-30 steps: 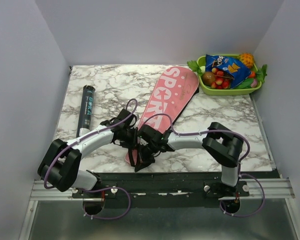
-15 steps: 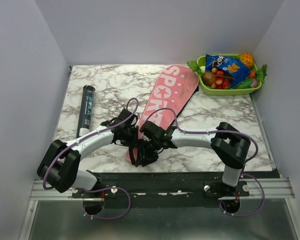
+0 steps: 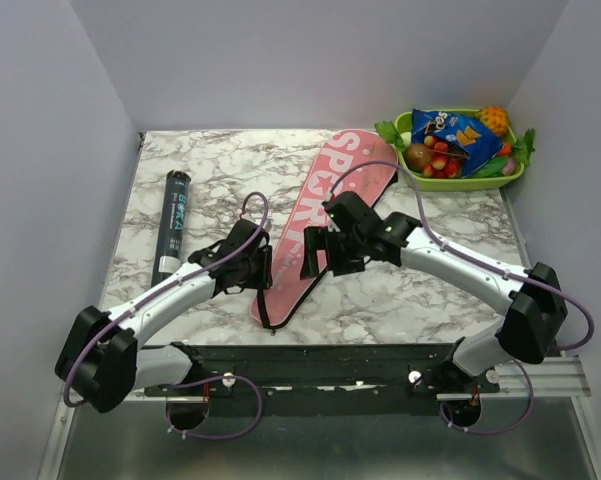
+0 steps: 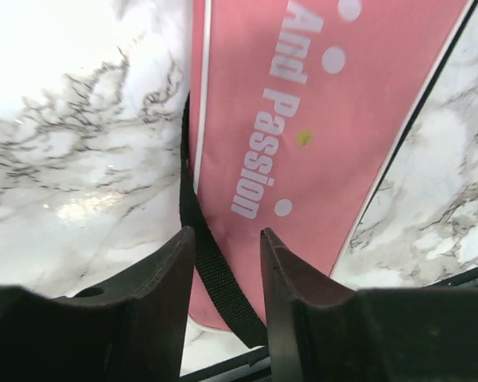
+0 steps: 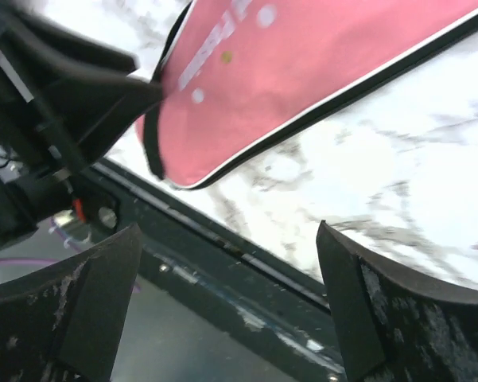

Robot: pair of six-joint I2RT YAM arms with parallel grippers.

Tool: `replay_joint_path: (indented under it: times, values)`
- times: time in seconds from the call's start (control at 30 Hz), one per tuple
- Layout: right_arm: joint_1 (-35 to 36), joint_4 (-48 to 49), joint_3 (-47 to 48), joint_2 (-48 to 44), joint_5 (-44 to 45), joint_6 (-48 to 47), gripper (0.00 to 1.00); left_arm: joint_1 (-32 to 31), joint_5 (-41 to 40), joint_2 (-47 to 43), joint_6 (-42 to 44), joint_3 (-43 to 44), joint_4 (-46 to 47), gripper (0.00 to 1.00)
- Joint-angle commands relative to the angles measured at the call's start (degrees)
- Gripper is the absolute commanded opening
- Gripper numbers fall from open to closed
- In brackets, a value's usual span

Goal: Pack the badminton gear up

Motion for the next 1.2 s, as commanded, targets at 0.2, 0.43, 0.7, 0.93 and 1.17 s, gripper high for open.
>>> replay_joint_path:
  times: [0.2, 0.43, 0.7, 0.93, 1.17]
  values:
    - [-10.7, -10.9, 8.3, -9.1, 17.8, -11.4, 1.0, 0.1, -9.6, -12.9, 3.8, 6.2, -0.5, 0.61]
    - [-15.2, -10.9, 11.5, -11.7, 25.9, -15.1, 1.0, 0.1, -16.5, -14.2, 7.8, 16.7, -6.0, 0.99]
    - [-16.7, -12.6, 20.3, -10.4, 30.1, -17.8, 1.0, 0.1, -21.8, -14.7, 9.0, 25.2, -8.4, 0.99]
    - [-16.7, -13.9, 25.3, -11.9, 33.4, -18.8, 1.0, 0.1, -26.6, -17.4, 9.5, 26.9, -5.3, 0.99]
    - [-16.7, -9.8, 22.1, -15.3, 29.8, -22.0, 1.0, 0.1, -30.2, -18.5, 11.5, 25.3, -3.3, 0.99]
